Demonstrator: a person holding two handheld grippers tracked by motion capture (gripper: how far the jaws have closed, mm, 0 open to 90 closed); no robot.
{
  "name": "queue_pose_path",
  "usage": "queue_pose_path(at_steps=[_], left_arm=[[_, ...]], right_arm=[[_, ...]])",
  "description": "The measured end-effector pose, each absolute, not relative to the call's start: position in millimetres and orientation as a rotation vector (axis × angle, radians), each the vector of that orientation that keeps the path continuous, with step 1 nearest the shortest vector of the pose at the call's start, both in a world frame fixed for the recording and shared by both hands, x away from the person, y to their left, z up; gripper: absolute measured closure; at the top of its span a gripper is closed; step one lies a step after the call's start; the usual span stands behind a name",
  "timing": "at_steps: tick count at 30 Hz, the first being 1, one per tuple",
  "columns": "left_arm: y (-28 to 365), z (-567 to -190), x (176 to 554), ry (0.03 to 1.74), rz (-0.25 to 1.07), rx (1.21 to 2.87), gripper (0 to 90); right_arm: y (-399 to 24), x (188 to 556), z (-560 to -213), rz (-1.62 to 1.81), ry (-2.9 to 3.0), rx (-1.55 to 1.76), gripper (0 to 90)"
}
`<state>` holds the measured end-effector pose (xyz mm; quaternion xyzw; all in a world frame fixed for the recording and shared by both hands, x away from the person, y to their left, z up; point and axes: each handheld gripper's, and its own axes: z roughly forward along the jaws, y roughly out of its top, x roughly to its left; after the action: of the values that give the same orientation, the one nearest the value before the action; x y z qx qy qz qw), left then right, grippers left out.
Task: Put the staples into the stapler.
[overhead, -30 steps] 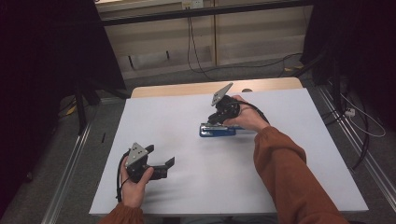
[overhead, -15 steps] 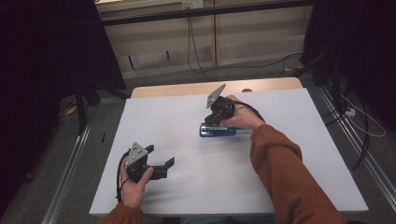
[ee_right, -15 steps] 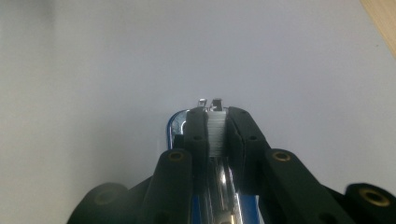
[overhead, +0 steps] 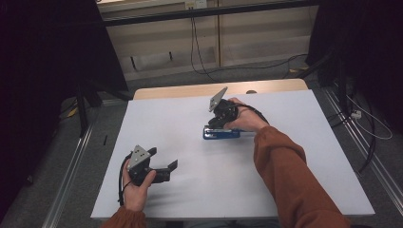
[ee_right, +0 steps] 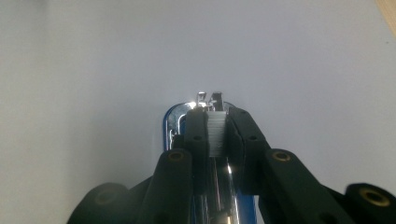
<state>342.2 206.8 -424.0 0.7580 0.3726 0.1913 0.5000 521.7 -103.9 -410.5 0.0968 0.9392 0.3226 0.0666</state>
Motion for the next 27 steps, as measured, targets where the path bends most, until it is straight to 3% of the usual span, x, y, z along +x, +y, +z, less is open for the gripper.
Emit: queue_pose_path(at_steps=[27], left_arm=[[206.8,-424.0,342.2,0.900,0.464,1.834,4.3]], right_arm=[[-100.0,521.0,-412.2,0.968,2.832,0.258,79.2]])
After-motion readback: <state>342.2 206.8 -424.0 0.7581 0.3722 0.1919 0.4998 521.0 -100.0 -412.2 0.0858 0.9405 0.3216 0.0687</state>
